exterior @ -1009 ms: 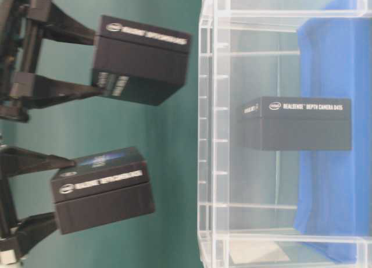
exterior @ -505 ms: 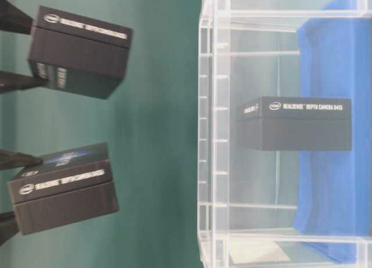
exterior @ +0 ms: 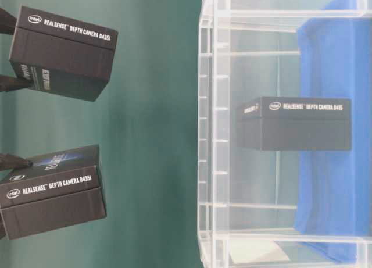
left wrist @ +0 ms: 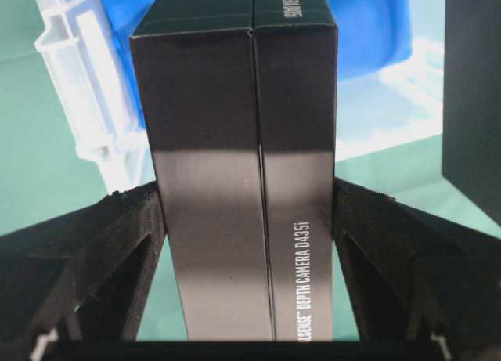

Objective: Take the box out of the case with both arms.
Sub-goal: 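Lift both gripped boxes straight up out of the case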

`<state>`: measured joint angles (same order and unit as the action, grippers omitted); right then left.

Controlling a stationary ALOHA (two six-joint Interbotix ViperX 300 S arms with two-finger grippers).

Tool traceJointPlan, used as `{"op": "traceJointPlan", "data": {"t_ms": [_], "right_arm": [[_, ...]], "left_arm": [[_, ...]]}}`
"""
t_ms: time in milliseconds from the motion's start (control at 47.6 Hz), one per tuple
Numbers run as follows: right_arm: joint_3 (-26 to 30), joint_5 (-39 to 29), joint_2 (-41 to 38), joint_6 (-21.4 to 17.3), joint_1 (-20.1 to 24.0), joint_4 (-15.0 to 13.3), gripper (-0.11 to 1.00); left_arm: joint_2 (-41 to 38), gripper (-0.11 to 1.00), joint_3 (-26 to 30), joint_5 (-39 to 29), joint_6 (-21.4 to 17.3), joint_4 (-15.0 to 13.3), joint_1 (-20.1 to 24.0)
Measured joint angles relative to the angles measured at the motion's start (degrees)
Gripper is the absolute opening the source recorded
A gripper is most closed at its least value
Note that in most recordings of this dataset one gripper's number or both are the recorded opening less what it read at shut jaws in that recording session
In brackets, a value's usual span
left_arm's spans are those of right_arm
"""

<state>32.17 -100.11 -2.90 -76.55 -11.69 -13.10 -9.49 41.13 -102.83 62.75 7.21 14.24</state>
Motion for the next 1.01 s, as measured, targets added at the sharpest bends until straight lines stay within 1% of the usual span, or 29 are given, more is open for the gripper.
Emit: {"op": "traceJointPlan", "data": {"t_ms": [610,1009], "right_arm": [[0.0,-0.2,-0.1,0.1,0.1,0.0,0.65],[0.0,-0.2,-0.3,0.9,0.2,-0.1,0.65]], "left_arm": [[0.0,0.64,0.0,0.0,0.1,0.1,-0.4],[0.0,0.64,0.0,0.0,0.4,0.2,-0.5]]}}
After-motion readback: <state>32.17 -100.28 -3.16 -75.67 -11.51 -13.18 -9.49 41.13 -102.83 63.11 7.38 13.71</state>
